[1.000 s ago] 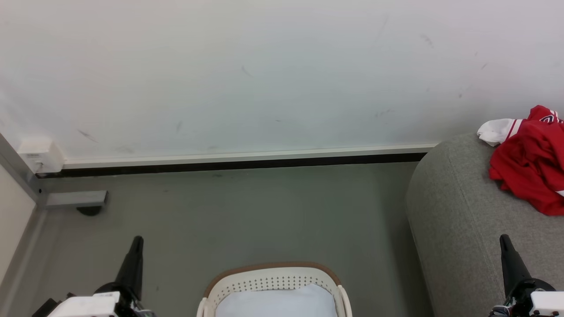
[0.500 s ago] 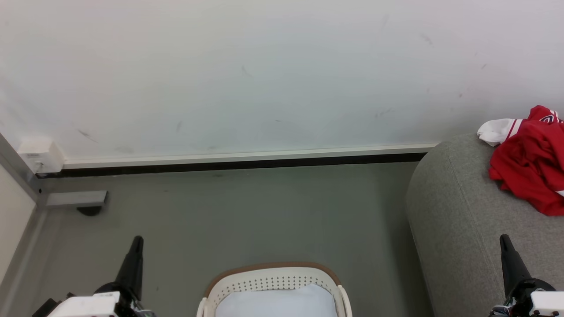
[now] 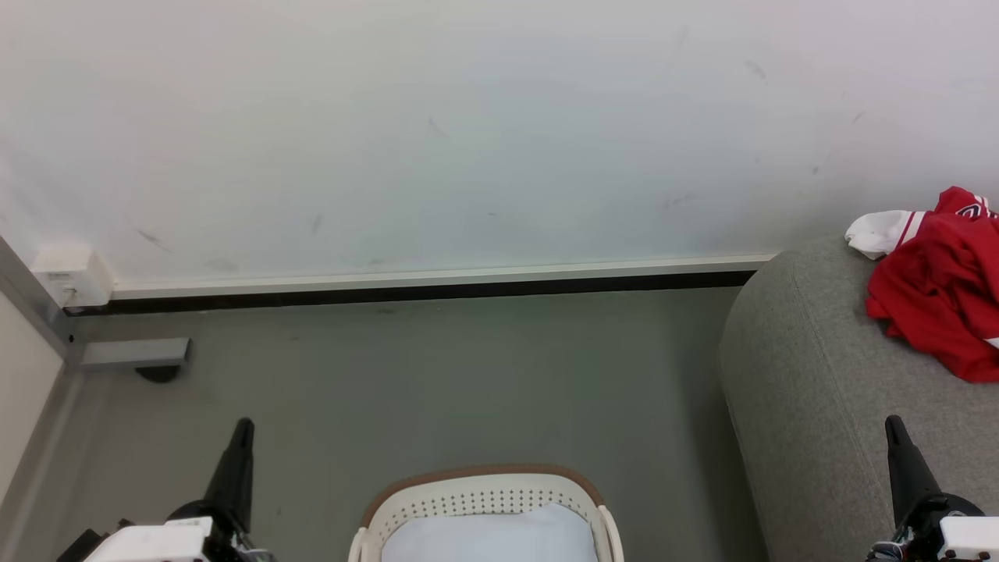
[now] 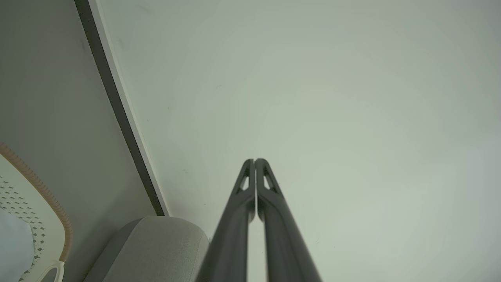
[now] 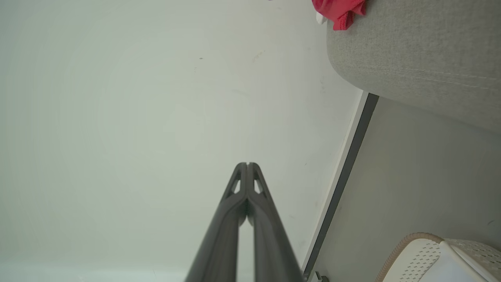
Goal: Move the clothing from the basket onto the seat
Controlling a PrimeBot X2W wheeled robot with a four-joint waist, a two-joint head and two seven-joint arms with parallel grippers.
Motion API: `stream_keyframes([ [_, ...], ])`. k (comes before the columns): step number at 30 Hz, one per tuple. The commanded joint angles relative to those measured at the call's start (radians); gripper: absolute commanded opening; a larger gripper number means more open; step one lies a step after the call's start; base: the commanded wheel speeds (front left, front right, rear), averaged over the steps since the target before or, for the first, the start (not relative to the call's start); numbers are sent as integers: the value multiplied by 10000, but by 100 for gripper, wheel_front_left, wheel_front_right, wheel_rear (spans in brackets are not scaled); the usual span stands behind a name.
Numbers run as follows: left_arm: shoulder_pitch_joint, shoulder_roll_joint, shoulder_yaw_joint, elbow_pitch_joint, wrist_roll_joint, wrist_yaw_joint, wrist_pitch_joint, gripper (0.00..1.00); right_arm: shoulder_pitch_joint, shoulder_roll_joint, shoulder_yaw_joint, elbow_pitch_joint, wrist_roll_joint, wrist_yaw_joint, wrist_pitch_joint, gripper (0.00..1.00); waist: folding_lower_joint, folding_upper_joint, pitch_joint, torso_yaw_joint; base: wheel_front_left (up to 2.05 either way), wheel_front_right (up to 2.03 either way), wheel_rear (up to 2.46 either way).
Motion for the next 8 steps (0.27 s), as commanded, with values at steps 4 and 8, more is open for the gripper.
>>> stream_keyframes([
  [4,-94,23,24,-32,-140,-18,38,0,-127,-73,-37,-56,20,-21,37,0,0,0,0,0,0,0,0],
  [8,-94,23,24,-32,-140,-18,37,0,-127,-73,-37,-56,20,-21,38,0,0,0,0,0,0,0,0],
])
